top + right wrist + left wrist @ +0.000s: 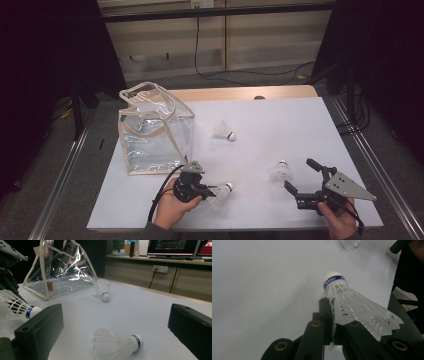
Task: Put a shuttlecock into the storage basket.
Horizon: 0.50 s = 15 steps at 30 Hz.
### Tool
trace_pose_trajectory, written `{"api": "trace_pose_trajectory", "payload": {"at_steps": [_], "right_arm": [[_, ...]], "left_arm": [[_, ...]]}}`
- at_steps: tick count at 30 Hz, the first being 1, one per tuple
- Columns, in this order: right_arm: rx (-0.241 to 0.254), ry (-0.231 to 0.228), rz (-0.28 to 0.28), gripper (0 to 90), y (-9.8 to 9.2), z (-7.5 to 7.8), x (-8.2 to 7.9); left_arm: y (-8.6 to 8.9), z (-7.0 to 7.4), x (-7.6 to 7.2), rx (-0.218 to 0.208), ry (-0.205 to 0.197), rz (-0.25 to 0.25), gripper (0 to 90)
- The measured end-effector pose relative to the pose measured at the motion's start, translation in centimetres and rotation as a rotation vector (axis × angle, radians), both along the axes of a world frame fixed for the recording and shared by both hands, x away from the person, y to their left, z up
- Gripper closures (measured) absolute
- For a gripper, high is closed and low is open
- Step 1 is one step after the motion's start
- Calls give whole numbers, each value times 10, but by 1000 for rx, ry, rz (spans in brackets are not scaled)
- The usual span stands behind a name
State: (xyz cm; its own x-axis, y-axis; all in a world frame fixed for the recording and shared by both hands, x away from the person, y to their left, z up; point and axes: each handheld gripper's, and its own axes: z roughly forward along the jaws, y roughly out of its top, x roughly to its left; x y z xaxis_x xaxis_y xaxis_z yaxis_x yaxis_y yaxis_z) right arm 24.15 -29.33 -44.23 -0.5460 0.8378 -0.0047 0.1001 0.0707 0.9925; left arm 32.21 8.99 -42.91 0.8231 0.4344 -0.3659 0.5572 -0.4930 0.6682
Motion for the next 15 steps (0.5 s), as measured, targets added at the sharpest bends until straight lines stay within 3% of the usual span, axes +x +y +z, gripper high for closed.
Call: {"api": "trace_pose_trajectory", "payload": {"at_steps": [5, 15], "right_arm": [[5, 0, -1, 0, -1, 0, 0], [10, -3, -7, 0, -2, 0, 2]], "left_arm": [[0, 4, 4, -9, 44, -11, 898], [2, 14, 9, 5, 62, -10, 899]]}}
